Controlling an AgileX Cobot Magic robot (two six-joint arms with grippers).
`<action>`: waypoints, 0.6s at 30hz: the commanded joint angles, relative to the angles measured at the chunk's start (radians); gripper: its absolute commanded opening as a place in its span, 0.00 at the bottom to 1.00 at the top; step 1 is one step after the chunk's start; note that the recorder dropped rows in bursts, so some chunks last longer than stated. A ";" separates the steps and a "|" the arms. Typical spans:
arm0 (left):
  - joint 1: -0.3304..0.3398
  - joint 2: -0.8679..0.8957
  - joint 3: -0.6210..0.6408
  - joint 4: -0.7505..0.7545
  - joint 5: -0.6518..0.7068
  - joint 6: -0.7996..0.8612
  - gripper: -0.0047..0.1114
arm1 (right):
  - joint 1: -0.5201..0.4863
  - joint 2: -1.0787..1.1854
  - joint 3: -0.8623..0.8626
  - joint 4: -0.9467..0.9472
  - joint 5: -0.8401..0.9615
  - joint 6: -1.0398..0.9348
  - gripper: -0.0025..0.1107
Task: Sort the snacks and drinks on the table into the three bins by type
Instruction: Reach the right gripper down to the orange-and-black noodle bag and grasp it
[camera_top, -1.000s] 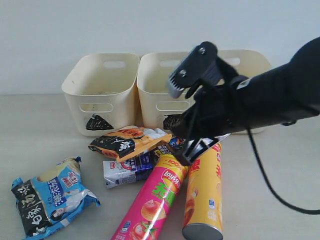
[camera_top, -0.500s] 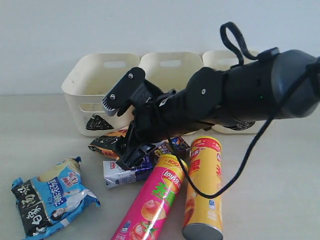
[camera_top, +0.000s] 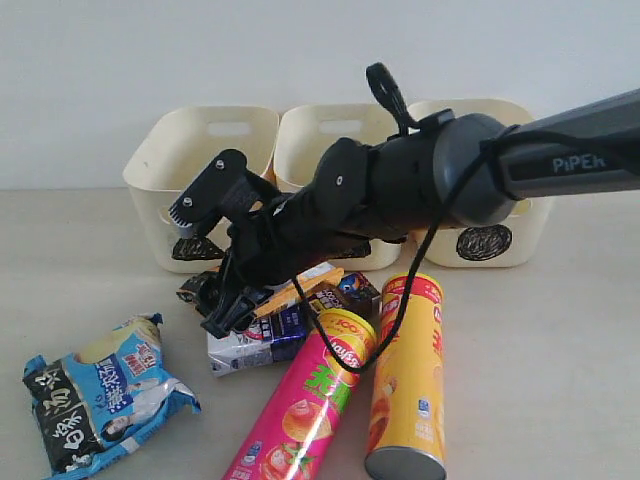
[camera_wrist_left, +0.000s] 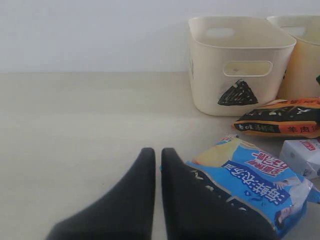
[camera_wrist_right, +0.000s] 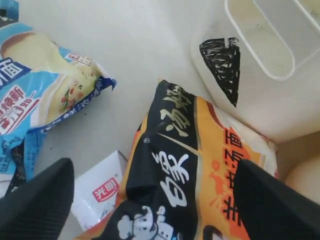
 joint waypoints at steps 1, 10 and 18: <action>0.003 -0.004 -0.003 -0.001 -0.008 -0.006 0.08 | 0.001 0.033 -0.033 -0.053 0.011 -0.007 0.71; 0.003 -0.004 -0.003 -0.001 -0.006 -0.006 0.08 | -0.001 0.081 -0.033 -0.098 -0.081 -0.008 0.71; 0.003 -0.004 -0.003 -0.001 -0.008 -0.006 0.08 | -0.018 0.121 -0.033 -0.120 -0.132 -0.007 0.71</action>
